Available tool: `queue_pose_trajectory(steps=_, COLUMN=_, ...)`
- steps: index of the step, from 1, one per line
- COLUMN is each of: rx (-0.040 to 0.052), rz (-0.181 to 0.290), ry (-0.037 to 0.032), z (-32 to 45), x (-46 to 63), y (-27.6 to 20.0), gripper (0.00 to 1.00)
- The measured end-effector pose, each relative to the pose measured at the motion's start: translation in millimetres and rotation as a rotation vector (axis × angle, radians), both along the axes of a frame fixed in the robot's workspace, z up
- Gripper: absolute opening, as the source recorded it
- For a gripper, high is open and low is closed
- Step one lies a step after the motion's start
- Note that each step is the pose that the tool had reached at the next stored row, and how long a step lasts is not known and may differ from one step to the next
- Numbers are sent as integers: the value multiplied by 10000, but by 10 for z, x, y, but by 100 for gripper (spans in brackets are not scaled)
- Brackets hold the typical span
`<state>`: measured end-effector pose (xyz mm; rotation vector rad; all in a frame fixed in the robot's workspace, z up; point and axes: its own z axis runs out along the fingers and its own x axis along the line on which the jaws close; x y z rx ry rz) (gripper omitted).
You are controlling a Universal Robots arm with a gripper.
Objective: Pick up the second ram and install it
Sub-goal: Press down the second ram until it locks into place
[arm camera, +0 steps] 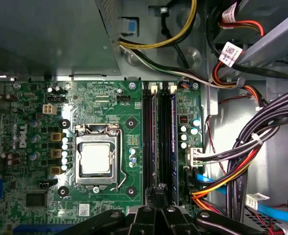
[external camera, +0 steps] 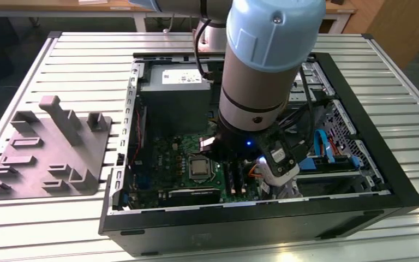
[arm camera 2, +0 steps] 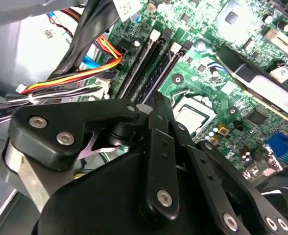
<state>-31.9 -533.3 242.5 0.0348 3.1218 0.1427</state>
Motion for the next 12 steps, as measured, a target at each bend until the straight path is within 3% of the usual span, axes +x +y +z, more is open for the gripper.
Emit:
queue_pose_trajectory(steps=3, rx=-3, rz=-1, ry=0, z=1, x=0, y=28, gripper=10)
queue_pose_trajectory(steps=12, rx=-2, rz=-6, ry=1, z=-1, x=0, y=246, gripper=10)
